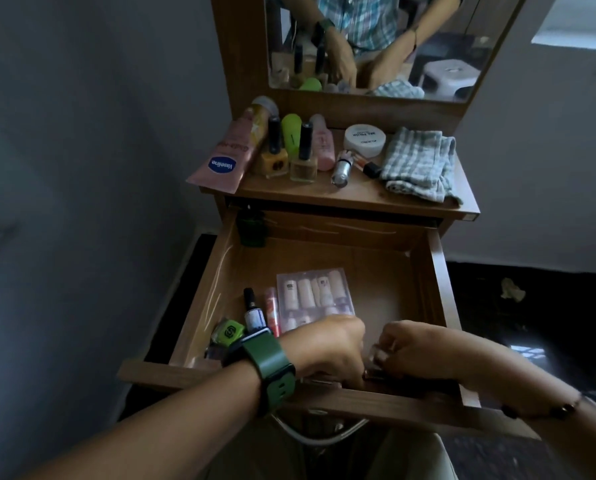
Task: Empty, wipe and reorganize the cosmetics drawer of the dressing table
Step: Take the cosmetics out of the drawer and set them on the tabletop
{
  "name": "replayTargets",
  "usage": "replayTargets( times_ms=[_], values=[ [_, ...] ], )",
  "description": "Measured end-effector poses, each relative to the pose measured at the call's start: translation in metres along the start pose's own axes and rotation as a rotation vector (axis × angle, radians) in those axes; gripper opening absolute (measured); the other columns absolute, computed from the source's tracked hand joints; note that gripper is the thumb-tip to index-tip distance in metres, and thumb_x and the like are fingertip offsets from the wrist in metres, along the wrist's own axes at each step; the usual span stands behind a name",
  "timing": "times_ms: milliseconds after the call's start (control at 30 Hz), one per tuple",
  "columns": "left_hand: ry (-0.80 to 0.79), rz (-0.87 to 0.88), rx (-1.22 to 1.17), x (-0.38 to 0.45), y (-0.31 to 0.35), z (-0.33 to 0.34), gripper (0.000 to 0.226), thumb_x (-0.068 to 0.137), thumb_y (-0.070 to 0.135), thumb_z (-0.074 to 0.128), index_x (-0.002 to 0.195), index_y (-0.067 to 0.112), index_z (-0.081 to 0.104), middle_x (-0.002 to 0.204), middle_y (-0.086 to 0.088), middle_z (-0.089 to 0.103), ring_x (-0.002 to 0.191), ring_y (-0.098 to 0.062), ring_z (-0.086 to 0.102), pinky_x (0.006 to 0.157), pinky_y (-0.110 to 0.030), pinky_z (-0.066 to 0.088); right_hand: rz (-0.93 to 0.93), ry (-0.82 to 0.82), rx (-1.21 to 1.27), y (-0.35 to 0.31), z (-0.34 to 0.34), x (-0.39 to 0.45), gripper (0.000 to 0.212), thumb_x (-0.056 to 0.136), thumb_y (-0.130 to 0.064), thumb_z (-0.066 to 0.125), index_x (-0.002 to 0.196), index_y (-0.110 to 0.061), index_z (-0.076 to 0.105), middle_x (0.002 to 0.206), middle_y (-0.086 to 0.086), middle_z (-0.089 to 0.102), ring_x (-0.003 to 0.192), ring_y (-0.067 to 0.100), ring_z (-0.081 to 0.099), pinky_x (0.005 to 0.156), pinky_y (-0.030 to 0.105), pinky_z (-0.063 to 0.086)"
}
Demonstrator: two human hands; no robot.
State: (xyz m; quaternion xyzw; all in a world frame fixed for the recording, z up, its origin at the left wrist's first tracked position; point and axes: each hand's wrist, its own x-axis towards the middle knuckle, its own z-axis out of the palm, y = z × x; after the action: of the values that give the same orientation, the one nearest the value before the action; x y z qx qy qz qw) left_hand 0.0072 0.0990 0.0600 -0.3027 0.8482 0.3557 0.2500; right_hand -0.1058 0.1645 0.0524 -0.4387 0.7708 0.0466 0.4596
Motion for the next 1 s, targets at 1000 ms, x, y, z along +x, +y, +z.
replayTargets(
  times_ms=[1000],
  values=[
    [0.447,-0.018,-0.87,-0.002,-0.01,-0.089,0.024,0.081,-0.005,0.061,0.104,0.002,0.066,0.097,-0.013,0.065,0.088,-0.019,0.057,0.08,-0.031,0.051,-0.36,0.204,1.204,-0.045,-0.079,-0.014,0.021,0.078,0.005,0.059,0.097,0.014,0.059,0.093,0.021,0.066,0.074,0.023,0.068,0.063,0.022,0.059]
  ],
)
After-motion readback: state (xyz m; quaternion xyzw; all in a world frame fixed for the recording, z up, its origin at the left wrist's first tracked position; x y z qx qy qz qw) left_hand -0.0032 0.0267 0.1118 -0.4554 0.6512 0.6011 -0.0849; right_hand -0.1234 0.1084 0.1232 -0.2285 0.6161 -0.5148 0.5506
